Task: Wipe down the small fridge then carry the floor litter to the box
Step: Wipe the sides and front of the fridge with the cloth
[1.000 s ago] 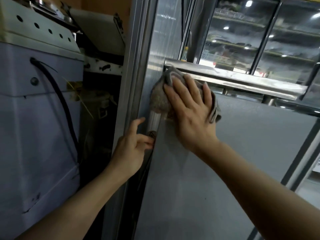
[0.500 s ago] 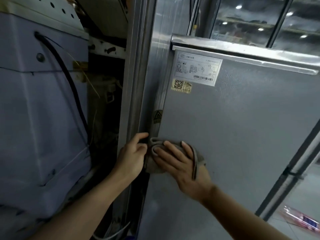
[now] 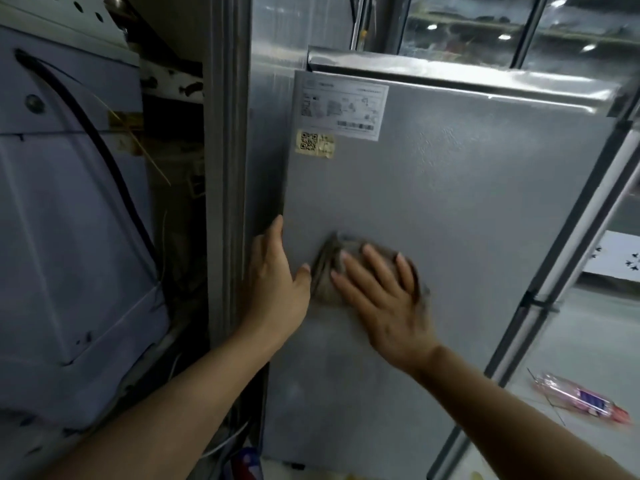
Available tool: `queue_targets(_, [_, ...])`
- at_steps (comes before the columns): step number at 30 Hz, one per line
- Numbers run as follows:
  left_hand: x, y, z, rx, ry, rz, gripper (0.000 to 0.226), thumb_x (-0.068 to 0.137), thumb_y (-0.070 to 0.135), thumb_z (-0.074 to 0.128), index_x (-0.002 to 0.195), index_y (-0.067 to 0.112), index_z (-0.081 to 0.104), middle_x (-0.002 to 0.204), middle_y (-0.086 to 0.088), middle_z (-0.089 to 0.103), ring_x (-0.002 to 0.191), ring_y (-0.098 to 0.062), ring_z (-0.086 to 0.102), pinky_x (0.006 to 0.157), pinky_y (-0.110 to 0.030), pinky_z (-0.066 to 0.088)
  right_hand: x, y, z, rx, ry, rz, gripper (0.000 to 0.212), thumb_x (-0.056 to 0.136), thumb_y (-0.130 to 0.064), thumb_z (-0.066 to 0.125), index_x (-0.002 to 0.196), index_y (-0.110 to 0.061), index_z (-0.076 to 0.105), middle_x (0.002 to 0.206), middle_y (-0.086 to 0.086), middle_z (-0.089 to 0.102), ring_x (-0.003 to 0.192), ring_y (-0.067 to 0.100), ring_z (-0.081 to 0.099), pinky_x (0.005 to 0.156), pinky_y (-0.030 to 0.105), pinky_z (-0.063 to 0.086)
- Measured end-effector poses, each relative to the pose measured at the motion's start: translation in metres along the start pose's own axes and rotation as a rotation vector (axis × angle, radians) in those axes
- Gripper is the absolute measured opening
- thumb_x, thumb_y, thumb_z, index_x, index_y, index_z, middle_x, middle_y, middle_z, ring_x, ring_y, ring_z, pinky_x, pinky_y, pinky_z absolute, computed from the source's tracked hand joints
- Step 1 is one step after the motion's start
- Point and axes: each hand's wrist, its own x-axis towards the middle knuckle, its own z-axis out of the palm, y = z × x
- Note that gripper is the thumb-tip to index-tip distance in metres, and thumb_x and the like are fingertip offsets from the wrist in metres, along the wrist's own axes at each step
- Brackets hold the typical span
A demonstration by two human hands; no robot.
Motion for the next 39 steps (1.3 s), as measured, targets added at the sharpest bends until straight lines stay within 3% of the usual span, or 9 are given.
queue_targets(5, [-0.004, 0.014, 0.008, 0.103, 0.012, -0.043, 0.083, 0.089, 0.018, 0.059, 0.150, 0.020, 0.003, 0.153, -0.005, 0.019, 0.138, -0.021, 0.025, 0.107, -0.028, 0.022, -0.002, 0.021, -0.018, 0.032, -0.024, -0.068, 0.047, 0.094, -0.016, 0.030, 0.138, -0.017, 0.045, 0.147, 0.000, 0.039, 0.137, 0.029, 0.034, 0.112, 0.044, 0.021])
queue_targets(10, [0.000, 0.018, 0.007, 0.077, -0.030, -0.088, 0.085, 0.088, 0.018, 0.060, 0.150, 0.019, 0.003, 0.152, -0.006, 0.021, 0.136, -0.023, 0.028, 0.109, -0.034, 0.026, 0.041, 0.087, -0.059, -0.025, 0.223, 0.256, 0.046, 0.096, -0.016, 0.036, 0.141, -0.013, 0.042, 0.151, 0.010, 0.032, 0.140, 0.033, 0.027, 0.112, 0.051, 0.017])
queue_targets(13, [-0.004, 0.020, 0.011, 0.140, -0.022, -0.105, 0.088, 0.088, 0.019, 0.060, 0.150, 0.017, -0.003, 0.154, -0.006, 0.014, 0.139, -0.024, 0.023, 0.111, -0.035, 0.022, 0.033, 0.090, -0.056, 0.005, 0.270, 0.302, 0.044, 0.097, -0.020, 0.037, 0.139, -0.010, 0.046, 0.147, 0.015, 0.034, 0.139, 0.036, 0.023, 0.113, 0.055, 0.013])
queue_targets(16, [-0.010, 0.024, 0.019, 0.177, -0.021, -0.127, 0.091, 0.088, 0.020, 0.059, 0.148, 0.014, -0.009, 0.158, -0.005, 0.002, 0.143, -0.027, 0.011, 0.117, -0.039, 0.015, -0.021, 0.056, -0.031, 0.008, 0.137, 0.145, 0.048, 0.087, -0.009, 0.037, 0.133, -0.009, 0.051, 0.141, 0.012, 0.048, 0.134, 0.038, 0.034, 0.111, 0.053, 0.018])
queue_targets(21, [-0.021, 0.034, 0.029, 0.187, -0.041, -0.108, 0.089, 0.089, 0.017, 0.057, 0.148, 0.013, -0.008, 0.156, -0.006, -0.018, 0.145, -0.024, -0.004, 0.118, -0.038, 0.008, -0.057, 0.060, -0.029, 0.026, -0.061, -0.054, 0.051, 0.086, -0.009, 0.035, 0.134, -0.014, 0.051, 0.140, 0.002, 0.049, 0.132, 0.033, 0.041, 0.108, 0.044, 0.026])
queue_targets(26, [-0.031, 0.065, 0.045, 0.347, 0.031, 0.201, 0.089, 0.083, 0.015, 0.060, 0.149, 0.018, -0.001, 0.156, -0.001, -0.018, 0.145, -0.022, -0.003, 0.115, -0.045, 0.008, -0.014, 0.127, -0.067, 0.009, 0.168, 0.137, 0.052, 0.087, -0.004, 0.036, 0.138, -0.009, 0.045, 0.146, 0.009, 0.038, 0.137, 0.033, 0.032, 0.112, 0.046, 0.021])
queue_targets(30, [-0.031, 0.083, 0.073, 0.446, -0.046, 0.382, 0.095, 0.082, 0.014, 0.058, 0.148, 0.030, -0.008, 0.155, 0.008, -0.022, 0.144, -0.013, -0.013, 0.114, -0.047, 0.006, -0.014, 0.144, -0.067, -0.015, 0.274, 0.300, 0.047, 0.096, -0.016, 0.031, 0.142, -0.012, 0.039, 0.150, 0.009, 0.033, 0.141, 0.031, 0.025, 0.115, 0.047, 0.019])
queue_targets(34, [-0.030, 0.072, 0.093, 0.551, -0.063, 0.384, 0.106, 0.080, 0.022, 0.061, 0.138, 0.038, -0.026, 0.146, 0.012, -0.038, 0.138, -0.012, -0.029, 0.114, -0.051, 0.004, -0.083, 0.103, -0.029, -0.028, 0.158, 0.264, 0.053, 0.092, -0.015, 0.036, 0.145, -0.014, 0.030, 0.152, 0.006, 0.025, 0.144, 0.029, 0.018, 0.116, 0.047, 0.015])
queue_targets(39, [-0.024, 0.061, 0.093, 0.588, -0.040, 0.435, 0.110, 0.068, 0.025, 0.073, 0.149, 0.028, -0.001, 0.155, 0.006, -0.017, 0.145, -0.022, -0.007, 0.107, -0.061, 0.018, -0.113, 0.101, -0.025, -0.005, 0.083, 0.145, 0.051, 0.091, -0.002, 0.030, 0.141, -0.011, 0.035, 0.148, 0.007, 0.034, 0.140, 0.030, 0.026, 0.114, 0.046, 0.023])
